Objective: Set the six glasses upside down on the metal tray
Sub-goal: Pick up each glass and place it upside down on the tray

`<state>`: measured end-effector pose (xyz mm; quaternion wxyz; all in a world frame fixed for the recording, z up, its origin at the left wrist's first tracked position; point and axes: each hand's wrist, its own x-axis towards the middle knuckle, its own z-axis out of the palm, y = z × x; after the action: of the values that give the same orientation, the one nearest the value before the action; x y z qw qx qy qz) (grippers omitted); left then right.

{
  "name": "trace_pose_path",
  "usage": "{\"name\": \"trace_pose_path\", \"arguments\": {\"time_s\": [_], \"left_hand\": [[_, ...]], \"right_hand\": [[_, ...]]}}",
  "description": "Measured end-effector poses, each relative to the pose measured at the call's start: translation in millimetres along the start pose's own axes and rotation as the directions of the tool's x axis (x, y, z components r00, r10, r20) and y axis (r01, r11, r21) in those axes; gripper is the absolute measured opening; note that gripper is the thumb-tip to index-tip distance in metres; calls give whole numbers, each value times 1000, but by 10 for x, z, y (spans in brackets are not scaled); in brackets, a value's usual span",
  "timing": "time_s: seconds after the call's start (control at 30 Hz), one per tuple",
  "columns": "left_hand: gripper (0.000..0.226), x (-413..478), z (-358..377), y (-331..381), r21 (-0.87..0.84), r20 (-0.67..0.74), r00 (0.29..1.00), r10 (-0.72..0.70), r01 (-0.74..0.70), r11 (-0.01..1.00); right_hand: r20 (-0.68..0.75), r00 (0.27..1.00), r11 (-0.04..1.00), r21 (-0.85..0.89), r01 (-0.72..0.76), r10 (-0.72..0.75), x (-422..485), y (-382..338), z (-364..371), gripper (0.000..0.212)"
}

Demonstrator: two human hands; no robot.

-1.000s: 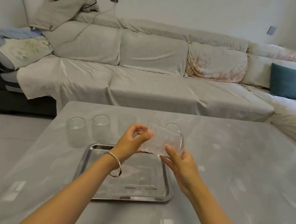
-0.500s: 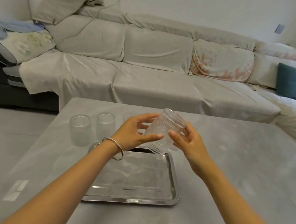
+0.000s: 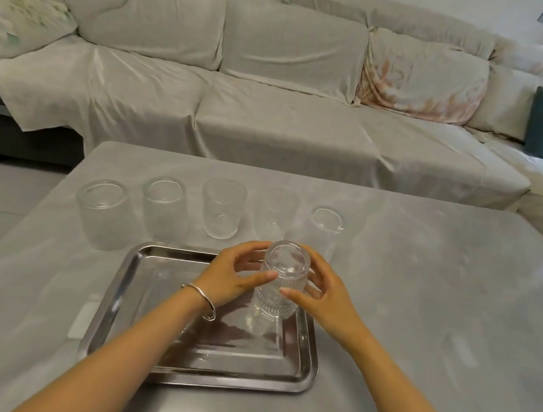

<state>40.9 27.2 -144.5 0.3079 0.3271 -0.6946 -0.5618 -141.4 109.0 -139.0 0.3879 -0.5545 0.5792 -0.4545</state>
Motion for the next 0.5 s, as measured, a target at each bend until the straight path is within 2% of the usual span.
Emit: {"name": "trace_pose_path", "arguments": {"time_s": [0.17,0.5], "left_hand": [[45,40,-10,-30,-5,-13,1000,-6,6,1000],[56,44,-20,-15,-74,21,998,-60,61,995]], "right_hand": [[-18,1000,999,45,6,-5,47,115,48,69],[4,1000,999,38,5,-5,53,106,55,69]]}}
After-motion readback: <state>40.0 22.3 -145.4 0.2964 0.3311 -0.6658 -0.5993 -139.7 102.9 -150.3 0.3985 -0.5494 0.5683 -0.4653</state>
